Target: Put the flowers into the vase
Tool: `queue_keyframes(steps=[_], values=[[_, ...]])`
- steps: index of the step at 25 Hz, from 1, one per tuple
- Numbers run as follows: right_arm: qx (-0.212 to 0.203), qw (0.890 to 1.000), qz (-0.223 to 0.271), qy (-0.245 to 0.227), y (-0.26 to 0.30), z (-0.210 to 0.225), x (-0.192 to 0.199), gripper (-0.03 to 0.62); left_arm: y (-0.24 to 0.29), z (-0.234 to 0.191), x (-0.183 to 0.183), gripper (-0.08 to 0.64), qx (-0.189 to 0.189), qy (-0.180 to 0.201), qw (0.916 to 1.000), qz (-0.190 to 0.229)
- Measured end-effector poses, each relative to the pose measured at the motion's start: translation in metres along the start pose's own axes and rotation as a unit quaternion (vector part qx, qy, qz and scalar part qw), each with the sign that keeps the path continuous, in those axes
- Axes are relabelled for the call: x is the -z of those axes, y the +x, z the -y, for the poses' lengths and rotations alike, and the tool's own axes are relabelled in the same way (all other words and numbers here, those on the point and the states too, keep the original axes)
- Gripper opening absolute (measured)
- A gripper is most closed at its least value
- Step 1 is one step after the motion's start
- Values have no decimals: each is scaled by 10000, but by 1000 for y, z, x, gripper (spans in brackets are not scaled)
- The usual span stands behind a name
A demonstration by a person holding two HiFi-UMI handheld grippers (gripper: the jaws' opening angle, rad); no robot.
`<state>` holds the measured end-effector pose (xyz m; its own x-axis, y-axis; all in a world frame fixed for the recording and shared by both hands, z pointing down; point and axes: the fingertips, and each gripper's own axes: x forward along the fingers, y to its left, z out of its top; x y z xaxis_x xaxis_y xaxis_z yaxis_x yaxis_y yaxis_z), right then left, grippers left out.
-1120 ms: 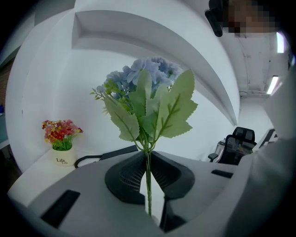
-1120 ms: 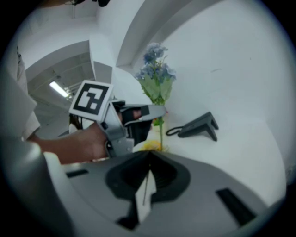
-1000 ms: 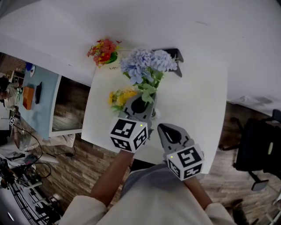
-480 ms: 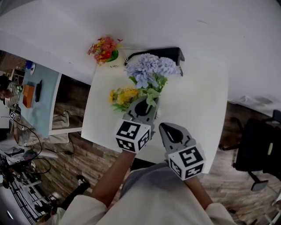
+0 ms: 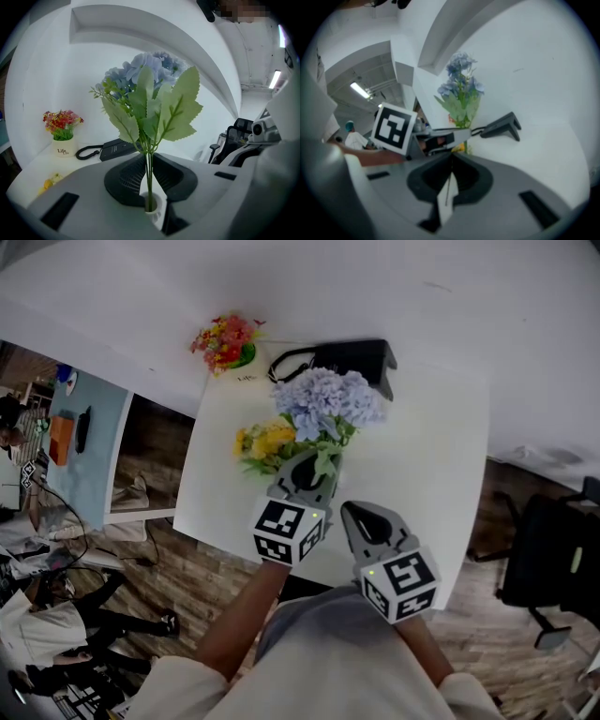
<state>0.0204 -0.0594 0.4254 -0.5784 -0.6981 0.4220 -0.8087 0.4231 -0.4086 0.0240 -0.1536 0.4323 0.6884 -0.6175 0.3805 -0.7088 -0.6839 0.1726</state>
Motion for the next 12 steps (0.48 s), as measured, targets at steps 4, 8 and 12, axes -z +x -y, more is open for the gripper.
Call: queue_keyframes(steps=[4, 8, 12], values=[[-21, 10000, -1, -2, -2, -1, 1, 23, -3, -1, 6, 54, -31, -1, 10000, -52], [-49, 10000, 4, 14, 0, -2, 0, 23, -4, 2, 13, 60, 27, 112, 9999, -119], [-72, 10000, 15, 0, -1, -3, 0, 23, -4, 6, 22, 71, 88, 110, 9996, -232]])
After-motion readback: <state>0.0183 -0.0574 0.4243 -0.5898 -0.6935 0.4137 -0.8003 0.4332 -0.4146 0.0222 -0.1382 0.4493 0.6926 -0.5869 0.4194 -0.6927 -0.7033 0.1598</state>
